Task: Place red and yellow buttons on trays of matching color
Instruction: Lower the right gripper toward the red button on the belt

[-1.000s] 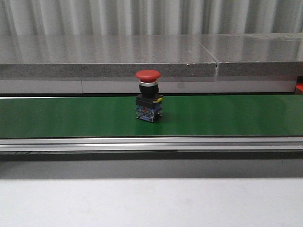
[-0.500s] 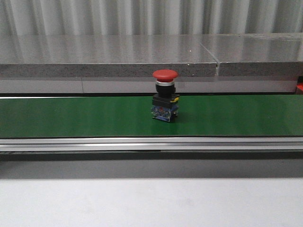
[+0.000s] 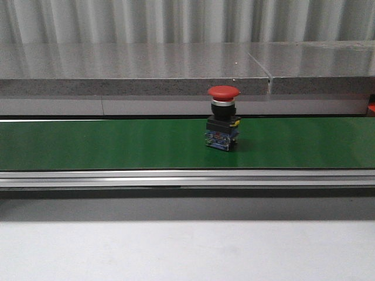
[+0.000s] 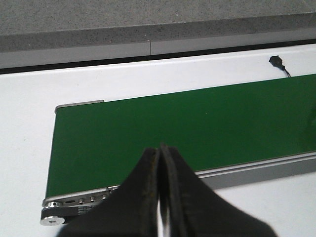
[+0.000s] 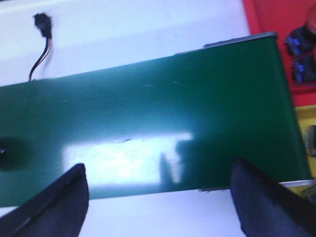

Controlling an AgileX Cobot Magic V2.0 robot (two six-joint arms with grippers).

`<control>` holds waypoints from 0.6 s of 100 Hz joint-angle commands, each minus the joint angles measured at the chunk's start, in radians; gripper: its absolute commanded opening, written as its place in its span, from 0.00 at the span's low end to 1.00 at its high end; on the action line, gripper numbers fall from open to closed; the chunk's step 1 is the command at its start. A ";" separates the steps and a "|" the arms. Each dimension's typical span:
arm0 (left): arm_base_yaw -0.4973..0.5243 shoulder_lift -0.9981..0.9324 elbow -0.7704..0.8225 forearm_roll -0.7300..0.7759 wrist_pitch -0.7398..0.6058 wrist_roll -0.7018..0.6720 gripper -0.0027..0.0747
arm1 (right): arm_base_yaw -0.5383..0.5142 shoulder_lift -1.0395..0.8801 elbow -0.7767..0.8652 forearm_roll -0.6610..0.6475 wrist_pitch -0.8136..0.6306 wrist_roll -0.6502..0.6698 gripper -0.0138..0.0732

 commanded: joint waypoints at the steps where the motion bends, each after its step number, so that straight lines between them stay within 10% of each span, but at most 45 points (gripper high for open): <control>1: -0.006 0.005 -0.026 -0.016 -0.070 -0.011 0.01 | 0.066 0.024 -0.068 -0.009 0.030 -0.062 0.83; 60: -0.006 0.005 -0.026 -0.016 -0.070 -0.011 0.01 | 0.345 0.330 -0.250 0.143 0.103 -0.530 0.83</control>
